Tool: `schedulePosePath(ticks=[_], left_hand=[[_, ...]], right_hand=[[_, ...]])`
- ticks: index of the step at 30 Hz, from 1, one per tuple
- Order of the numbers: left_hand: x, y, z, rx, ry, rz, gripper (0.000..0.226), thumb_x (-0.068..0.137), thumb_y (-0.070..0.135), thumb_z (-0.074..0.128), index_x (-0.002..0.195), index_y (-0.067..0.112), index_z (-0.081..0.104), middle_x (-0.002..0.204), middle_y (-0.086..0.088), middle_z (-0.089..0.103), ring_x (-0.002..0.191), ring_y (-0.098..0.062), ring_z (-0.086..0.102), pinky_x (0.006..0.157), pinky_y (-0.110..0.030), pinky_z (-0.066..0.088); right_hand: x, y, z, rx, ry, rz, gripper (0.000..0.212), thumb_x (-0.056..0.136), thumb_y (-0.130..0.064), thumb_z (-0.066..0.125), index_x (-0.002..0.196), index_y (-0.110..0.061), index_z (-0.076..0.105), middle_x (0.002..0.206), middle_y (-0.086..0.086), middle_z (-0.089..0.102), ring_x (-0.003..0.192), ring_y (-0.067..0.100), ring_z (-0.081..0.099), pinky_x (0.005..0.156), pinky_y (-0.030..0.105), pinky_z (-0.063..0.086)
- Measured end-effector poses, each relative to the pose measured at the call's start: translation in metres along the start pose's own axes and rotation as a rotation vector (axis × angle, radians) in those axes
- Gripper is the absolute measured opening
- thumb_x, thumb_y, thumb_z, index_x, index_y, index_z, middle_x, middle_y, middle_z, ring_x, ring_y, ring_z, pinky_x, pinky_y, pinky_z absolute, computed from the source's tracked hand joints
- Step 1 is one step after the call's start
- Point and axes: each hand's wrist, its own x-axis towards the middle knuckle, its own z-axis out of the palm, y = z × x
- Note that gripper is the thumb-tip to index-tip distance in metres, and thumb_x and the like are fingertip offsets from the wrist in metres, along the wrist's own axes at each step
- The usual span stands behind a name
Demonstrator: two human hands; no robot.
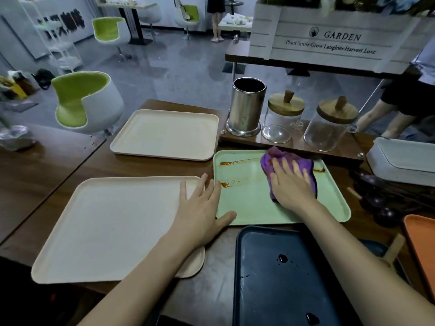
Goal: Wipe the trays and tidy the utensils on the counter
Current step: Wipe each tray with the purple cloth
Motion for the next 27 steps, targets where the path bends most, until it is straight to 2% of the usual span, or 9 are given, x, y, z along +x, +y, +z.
schedulePosePath(ticks=[5,9,12,14,19,23,27], left_hand=[[0.000,-0.001,0.001,-0.008,0.012,0.014,0.104,0.078,0.074,0.004,0.163,0.015,0.009,0.171,-0.002,0.015,0.158,-0.018,-0.010,0.121,-0.061,-0.010],[0.000,-0.001,0.003,-0.048,0.013,0.001,0.107,0.079,0.080,0.005,0.164,0.016,0.005,0.172,-0.001,0.011,0.158,-0.018,-0.010,0.122,-0.061,-0.009],[-0.004,0.002,0.000,-0.105,0.012,0.002,0.115,0.081,0.089,0.020,0.163,0.013,-0.005,0.173,0.001,0.003,0.158,-0.016,-0.010,0.123,-0.060,-0.009],[-0.005,0.005,-0.004,-0.120,-0.027,-0.003,0.129,0.073,0.096,0.031,0.162,0.013,-0.013,0.173,0.002,-0.003,0.158,-0.015,-0.012,0.123,-0.060,-0.011],[-0.006,0.001,-0.010,-0.145,-0.103,0.029,0.146,0.061,0.100,0.045,0.162,0.012,-0.012,0.172,0.002,-0.007,0.156,-0.013,-0.019,0.123,-0.061,-0.010],[-0.005,0.000,-0.014,-0.153,-0.099,0.049,0.148,0.059,0.101,0.048,0.162,0.015,-0.013,0.172,0.003,-0.007,0.156,-0.015,-0.021,0.123,-0.060,-0.009],[-0.005,0.002,-0.016,-0.139,-0.095,0.052,0.147,0.057,0.102,0.042,0.163,0.015,-0.010,0.173,0.002,-0.003,0.156,-0.017,-0.018,0.123,-0.059,-0.009]], right_hand=[[0.006,-0.062,0.003,0.000,-0.011,-0.170,0.055,0.107,-0.038,0.014,0.161,-0.028,0.008,0.169,0.002,0.006,0.155,0.027,0.002,0.125,0.047,0.000],[0.005,-0.101,0.013,-0.038,-0.013,-0.322,0.055,0.107,-0.036,0.017,0.161,-0.028,0.010,0.169,-0.002,0.008,0.155,0.025,0.004,0.123,0.046,0.002],[0.003,-0.096,0.009,-0.025,-0.060,-0.364,0.054,0.108,-0.035,0.018,0.161,-0.031,0.008,0.169,-0.006,0.006,0.155,0.023,0.002,0.123,0.044,0.000],[-0.005,-0.089,0.008,-0.017,-0.086,-0.394,0.053,0.108,-0.036,0.018,0.161,-0.034,0.007,0.169,-0.007,0.004,0.155,0.021,0.000,0.123,0.043,-0.001],[-0.017,-0.087,0.004,0.010,-0.104,-0.409,0.053,0.109,-0.037,0.019,0.161,-0.034,0.008,0.169,-0.008,0.002,0.155,0.019,-0.003,0.123,0.043,-0.002],[-0.023,-0.087,0.001,0.043,-0.125,-0.413,0.053,0.109,-0.037,0.021,0.160,-0.035,0.009,0.169,-0.008,0.002,0.156,0.020,-0.004,0.124,0.045,-0.003],[-0.039,-0.074,0.001,0.088,-0.190,-0.460,0.053,0.108,-0.036,0.027,0.160,-0.038,0.013,0.169,-0.009,0.004,0.156,0.021,-0.003,0.124,0.045,-0.003]])
